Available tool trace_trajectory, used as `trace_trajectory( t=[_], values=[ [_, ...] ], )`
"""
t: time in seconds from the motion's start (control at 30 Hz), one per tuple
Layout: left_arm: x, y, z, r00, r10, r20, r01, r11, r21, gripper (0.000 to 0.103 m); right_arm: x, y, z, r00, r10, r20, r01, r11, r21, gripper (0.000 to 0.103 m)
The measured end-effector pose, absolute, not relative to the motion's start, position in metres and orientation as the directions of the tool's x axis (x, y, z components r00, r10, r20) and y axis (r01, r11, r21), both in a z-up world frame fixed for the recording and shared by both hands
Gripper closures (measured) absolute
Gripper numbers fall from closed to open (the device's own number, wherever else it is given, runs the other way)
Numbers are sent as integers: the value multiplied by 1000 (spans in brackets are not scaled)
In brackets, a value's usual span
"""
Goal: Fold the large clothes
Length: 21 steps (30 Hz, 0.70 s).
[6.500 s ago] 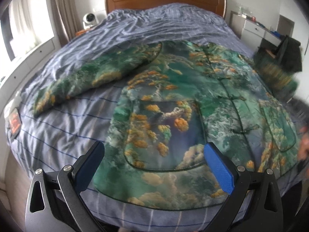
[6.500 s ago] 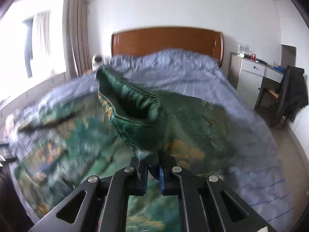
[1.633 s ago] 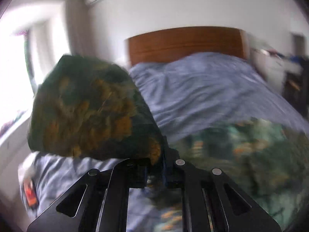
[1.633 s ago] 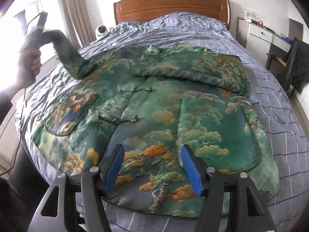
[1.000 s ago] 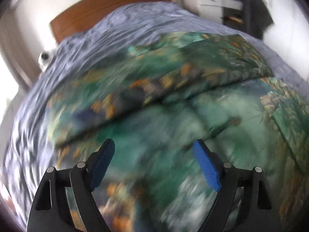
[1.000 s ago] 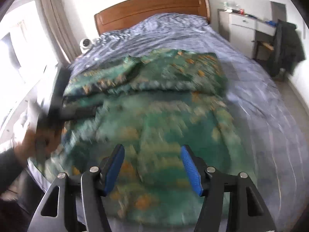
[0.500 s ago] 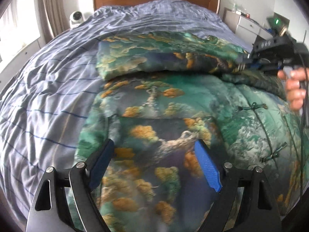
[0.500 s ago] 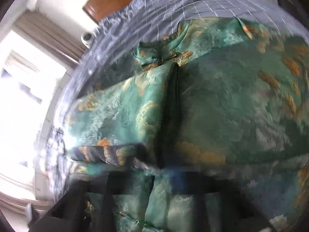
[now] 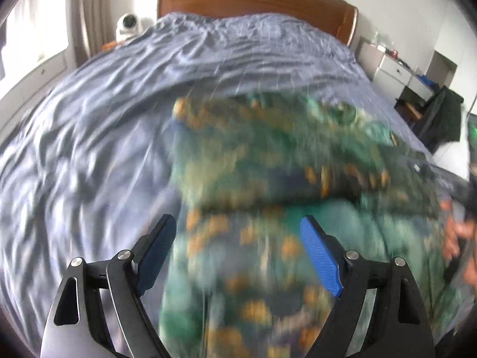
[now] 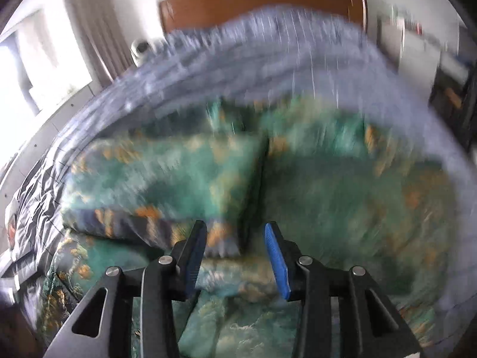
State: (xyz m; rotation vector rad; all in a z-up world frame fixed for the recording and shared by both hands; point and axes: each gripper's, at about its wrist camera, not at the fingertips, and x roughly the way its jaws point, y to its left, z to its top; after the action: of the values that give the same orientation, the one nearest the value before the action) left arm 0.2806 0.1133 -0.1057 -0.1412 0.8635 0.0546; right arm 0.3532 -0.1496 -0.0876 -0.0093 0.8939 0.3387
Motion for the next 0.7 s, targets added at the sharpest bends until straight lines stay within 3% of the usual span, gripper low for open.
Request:
trace_trajectory(
  t=[0.07,0.17,0.23,0.33,0.57,0.7],
  values=[
    [314,110,-110,627,-6,-779,-76,995,-68,20,353,-143,-73,599,332,-728,-358,925,128,61],
    [358,112,-136,555,6,-832,-94,994,-56,39,369,-126,-76,554,385,-738,-414,897,156,62],
    [376,119,-167,477,-7,-879,-129,989,-78,40,389,-112,-98,494,389,-778,-422,889,177,62],
    [377,122,-188,483,-29,-875,-117,988,-97,40,404,-112,-143,408,351,-843,-372,907,197,63],
    [364,108,-162,530,10,-848,-111,992,-58,37,397,-115,-155,450,371,-813,-356,909,218,63],
    [397,105,-166,522,31,-853,-93,995,-21,34,396,-118,-158,462,377,-803,-353,909,223,63]
  ],
)
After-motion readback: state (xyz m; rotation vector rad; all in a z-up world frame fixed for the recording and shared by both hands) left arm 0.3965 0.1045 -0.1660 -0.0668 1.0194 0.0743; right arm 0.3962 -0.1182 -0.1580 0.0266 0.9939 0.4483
